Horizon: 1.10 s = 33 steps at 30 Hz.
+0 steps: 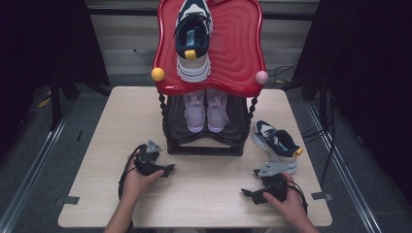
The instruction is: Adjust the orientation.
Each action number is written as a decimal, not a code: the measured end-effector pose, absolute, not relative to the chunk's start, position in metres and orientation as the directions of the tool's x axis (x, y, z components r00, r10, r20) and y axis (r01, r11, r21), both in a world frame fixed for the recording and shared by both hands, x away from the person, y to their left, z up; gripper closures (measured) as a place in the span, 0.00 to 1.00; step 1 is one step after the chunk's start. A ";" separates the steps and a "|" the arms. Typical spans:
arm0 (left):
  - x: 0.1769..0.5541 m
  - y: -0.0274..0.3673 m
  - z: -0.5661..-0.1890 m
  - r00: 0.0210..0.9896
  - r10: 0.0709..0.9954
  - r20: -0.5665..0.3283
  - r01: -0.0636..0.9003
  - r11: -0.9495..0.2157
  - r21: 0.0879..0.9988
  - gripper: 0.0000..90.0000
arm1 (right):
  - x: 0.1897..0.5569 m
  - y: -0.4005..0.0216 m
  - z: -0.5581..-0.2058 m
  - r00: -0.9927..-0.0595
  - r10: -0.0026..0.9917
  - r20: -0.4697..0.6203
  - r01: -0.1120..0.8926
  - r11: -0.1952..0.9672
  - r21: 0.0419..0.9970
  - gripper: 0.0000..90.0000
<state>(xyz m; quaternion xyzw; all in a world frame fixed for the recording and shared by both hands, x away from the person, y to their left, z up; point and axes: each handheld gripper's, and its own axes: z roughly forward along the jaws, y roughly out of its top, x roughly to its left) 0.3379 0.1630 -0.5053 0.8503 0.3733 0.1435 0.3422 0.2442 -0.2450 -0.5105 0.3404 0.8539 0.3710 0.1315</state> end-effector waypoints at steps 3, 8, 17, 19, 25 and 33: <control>0.336 0.165 -0.508 0.683 0.730 -0.020 0.524 -0.470 0.710 0.17 | 0.244 -0.245 -0.510 -0.732 0.681 0.027 0.485 0.492 0.723 0.14; 0.335 0.166 -0.510 0.691 0.723 -0.016 0.509 -0.470 0.721 0.15 | 0.244 -0.246 -0.507 -0.730 0.682 0.030 0.500 0.505 0.703 0.16; 0.335 0.166 -0.510 0.690 0.724 -0.017 0.509 -0.468 0.723 0.15 | 0.249 -0.251 -0.491 -0.748 0.662 0.053 0.515 0.528 0.675 0.21; 0.335 0.166 -0.510 0.690 0.724 -0.017 0.509 -0.468 0.722 0.15 | 0.251 -0.252 -0.484 -0.757 0.652 0.043 0.508 0.545 0.667 0.21; 0.335 0.166 -0.510 0.690 0.724 -0.018 0.509 -0.468 0.722 0.15 | 0.256 -0.256 -0.465 -0.764 0.645 0.022 0.493 0.561 0.664 0.22; 0.335 0.166 -0.510 0.689 0.724 -0.017 0.509 -0.468 0.722 0.15 | 0.266 -0.269 -0.438 -0.743 0.669 -0.016 0.480 0.549 0.684 0.22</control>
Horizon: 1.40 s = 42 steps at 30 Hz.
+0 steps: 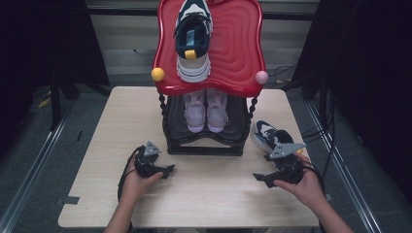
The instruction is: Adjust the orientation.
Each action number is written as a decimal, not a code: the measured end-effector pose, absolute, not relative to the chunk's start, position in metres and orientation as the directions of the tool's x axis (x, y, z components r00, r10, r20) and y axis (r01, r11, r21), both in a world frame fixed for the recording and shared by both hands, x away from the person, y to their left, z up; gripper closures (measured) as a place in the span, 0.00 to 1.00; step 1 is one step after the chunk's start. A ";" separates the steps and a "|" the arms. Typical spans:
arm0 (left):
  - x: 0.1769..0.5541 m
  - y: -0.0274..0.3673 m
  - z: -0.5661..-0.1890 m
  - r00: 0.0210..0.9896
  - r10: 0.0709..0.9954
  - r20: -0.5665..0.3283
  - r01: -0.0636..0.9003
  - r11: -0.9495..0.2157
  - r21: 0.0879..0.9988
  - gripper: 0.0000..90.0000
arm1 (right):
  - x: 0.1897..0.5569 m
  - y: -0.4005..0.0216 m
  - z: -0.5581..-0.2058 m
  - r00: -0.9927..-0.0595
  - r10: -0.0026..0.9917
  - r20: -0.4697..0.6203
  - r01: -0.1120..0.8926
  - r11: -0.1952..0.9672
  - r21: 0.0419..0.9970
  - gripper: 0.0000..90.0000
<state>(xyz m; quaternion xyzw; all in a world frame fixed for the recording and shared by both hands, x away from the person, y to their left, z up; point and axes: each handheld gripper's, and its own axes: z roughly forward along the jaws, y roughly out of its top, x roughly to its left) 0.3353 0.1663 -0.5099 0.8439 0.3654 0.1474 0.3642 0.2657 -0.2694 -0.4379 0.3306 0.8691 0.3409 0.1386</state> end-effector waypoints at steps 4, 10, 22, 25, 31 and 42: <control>0.335 0.166 -0.510 0.689 0.724 -0.018 0.509 -0.467 0.723 0.15 | 0.274 -0.280 -0.425 -0.721 0.692 -0.037 0.483 0.540 0.690 0.22; 0.335 0.166 -0.510 0.689 0.725 -0.017 0.510 -0.467 0.722 0.15 | 0.287 -0.296 -0.414 -0.685 0.725 -0.070 0.495 0.533 0.686 0.22; 0.335 0.166 -0.510 0.689 0.724 -0.016 0.509 -0.469 0.722 0.15 | 0.294 -0.308 -0.428 -0.677 0.733 -0.060 0.539 0.550 0.638 0.29; 0.335 0.166 -0.510 0.690 0.724 -0.016 0.509 -0.469 0.722 0.15 | 0.291 -0.308 -0.430 -0.676 0.732 -0.085 0.528 0.562 0.636 0.31; 0.335 0.166 -0.510 0.689 0.724 -0.017 0.510 -0.468 0.722 0.15 | 0.290 -0.309 -0.426 -0.678 0.733 -0.062 0.532 0.547 0.646 0.40; 0.335 0.166 -0.510 0.689 0.724 -0.016 0.509 -0.468 0.722 0.15 | 0.280 -0.288 -0.419 -0.727 0.680 -0.093 0.492 0.611 0.620 0.42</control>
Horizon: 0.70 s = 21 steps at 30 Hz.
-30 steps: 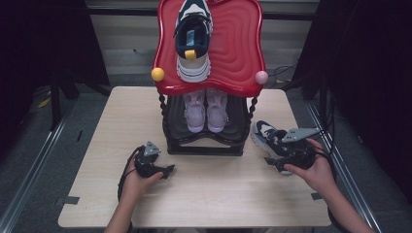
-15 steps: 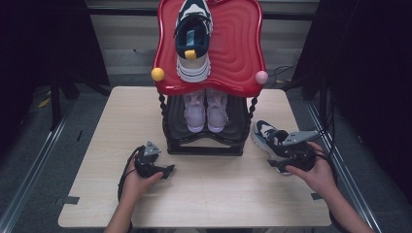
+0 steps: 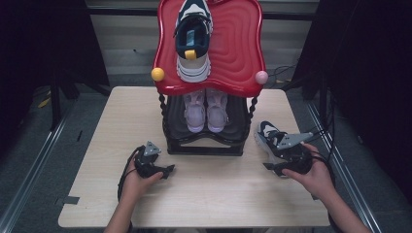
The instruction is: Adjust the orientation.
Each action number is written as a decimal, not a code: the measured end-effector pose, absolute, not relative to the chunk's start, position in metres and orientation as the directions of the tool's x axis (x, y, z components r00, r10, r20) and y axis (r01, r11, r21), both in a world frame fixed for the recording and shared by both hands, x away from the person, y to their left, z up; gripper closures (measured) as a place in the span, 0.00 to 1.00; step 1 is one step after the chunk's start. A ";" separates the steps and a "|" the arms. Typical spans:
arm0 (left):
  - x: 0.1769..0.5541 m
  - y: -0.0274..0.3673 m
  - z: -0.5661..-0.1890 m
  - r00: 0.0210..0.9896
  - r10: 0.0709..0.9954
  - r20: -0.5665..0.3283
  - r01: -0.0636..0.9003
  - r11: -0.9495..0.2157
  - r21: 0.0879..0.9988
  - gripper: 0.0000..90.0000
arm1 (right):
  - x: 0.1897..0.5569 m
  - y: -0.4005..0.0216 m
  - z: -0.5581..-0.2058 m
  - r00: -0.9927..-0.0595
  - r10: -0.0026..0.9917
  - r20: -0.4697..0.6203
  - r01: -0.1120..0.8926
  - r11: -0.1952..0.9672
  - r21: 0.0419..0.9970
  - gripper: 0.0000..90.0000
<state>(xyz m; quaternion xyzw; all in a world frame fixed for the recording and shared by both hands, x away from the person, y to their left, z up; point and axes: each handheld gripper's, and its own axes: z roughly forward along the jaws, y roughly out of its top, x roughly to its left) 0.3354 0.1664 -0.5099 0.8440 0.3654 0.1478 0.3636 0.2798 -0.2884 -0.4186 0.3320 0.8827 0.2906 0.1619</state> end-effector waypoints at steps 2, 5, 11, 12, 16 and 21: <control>0.335 0.166 -0.510 0.689 0.725 -0.018 0.510 -0.467 0.722 0.15 | 0.282 -0.292 -0.415 -0.711 0.696 -0.096 0.496 0.594 0.633 0.41; 0.335 0.166 -0.510 0.689 0.725 -0.018 0.510 -0.467 0.722 0.15 | 0.286 -0.303 -0.413 -0.683 0.724 -0.093 0.515 0.567 0.643 0.40; 0.335 0.166 -0.510 0.689 0.724 -0.017 0.510 -0.468 0.722 0.15 | 0.288 -0.311 -0.423 -0.677 0.732 -0.073 0.550 0.569 0.612 0.47; 0.335 0.166 -0.510 0.689 0.725 -0.020 0.511 -0.466 0.723 0.15 | 0.288 -0.311 -0.424 -0.675 0.735 -0.072 0.552 0.567 0.612 0.49; 0.335 0.166 -0.510 0.688 0.725 -0.019 0.511 -0.466 0.723 0.15 | 0.285 -0.308 -0.424 -0.667 0.741 -0.076 0.558 0.565 0.608 0.61; 0.335 0.166 -0.510 0.688 0.725 -0.019 0.511 -0.466 0.723 0.15 | 0.287 -0.307 -0.421 -0.665 0.746 -0.038 0.572 0.542 0.616 0.77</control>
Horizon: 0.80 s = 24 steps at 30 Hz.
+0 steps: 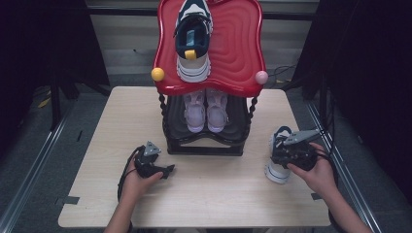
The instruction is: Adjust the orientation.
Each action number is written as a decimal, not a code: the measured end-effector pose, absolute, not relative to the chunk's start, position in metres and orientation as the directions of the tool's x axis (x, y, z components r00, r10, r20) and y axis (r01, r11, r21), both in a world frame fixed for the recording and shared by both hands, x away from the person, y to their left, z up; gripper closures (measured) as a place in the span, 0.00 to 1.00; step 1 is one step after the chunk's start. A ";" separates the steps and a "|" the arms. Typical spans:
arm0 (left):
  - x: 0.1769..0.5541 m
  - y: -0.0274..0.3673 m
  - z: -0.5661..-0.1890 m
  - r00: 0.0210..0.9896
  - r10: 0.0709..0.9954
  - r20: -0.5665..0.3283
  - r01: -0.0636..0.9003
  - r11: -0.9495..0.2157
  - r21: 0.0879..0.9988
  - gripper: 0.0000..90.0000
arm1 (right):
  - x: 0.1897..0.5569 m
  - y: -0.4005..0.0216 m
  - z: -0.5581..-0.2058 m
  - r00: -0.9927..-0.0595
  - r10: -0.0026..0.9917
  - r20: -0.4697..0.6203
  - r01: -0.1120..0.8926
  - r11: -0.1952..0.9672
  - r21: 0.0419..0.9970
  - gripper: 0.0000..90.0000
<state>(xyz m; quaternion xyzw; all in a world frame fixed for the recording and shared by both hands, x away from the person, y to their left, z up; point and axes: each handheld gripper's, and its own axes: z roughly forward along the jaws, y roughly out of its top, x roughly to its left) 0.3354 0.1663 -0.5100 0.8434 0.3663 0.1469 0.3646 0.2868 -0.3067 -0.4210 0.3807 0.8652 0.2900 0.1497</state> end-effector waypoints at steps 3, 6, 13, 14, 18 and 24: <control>0.335 0.166 -0.510 0.688 0.725 -0.019 0.511 -0.466 0.722 0.15 | 0.289 -0.303 -0.420 -0.661 0.749 -0.040 0.577 0.541 0.612 0.78; 0.335 0.166 -0.510 0.688 0.725 -0.019 0.511 -0.466 0.723 0.15 | 0.291 -0.299 -0.419 -0.657 0.753 -0.036 0.581 0.536 0.612 0.79; 0.335 0.167 -0.510 0.689 0.724 -0.019 0.511 -0.467 0.721 0.15 | 0.292 -0.295 -0.419 -0.665 0.747 -0.009 0.582 0.525 0.620 0.80; 0.335 0.166 -0.510 0.689 0.725 -0.020 0.511 -0.466 0.722 0.15 | 0.291 -0.295 -0.419 -0.669 0.744 -0.001 0.581 0.523 0.624 0.81; 0.335 0.166 -0.510 0.688 0.725 -0.020 0.511 -0.466 0.722 0.15 | 0.286 -0.295 -0.417 -0.680 0.733 0.019 0.580 0.522 0.625 0.84; 0.335 0.166 -0.510 0.688 0.725 -0.020 0.511 -0.466 0.722 0.15 | 0.283 -0.292 -0.417 -0.688 0.725 0.034 0.588 0.529 0.611 0.81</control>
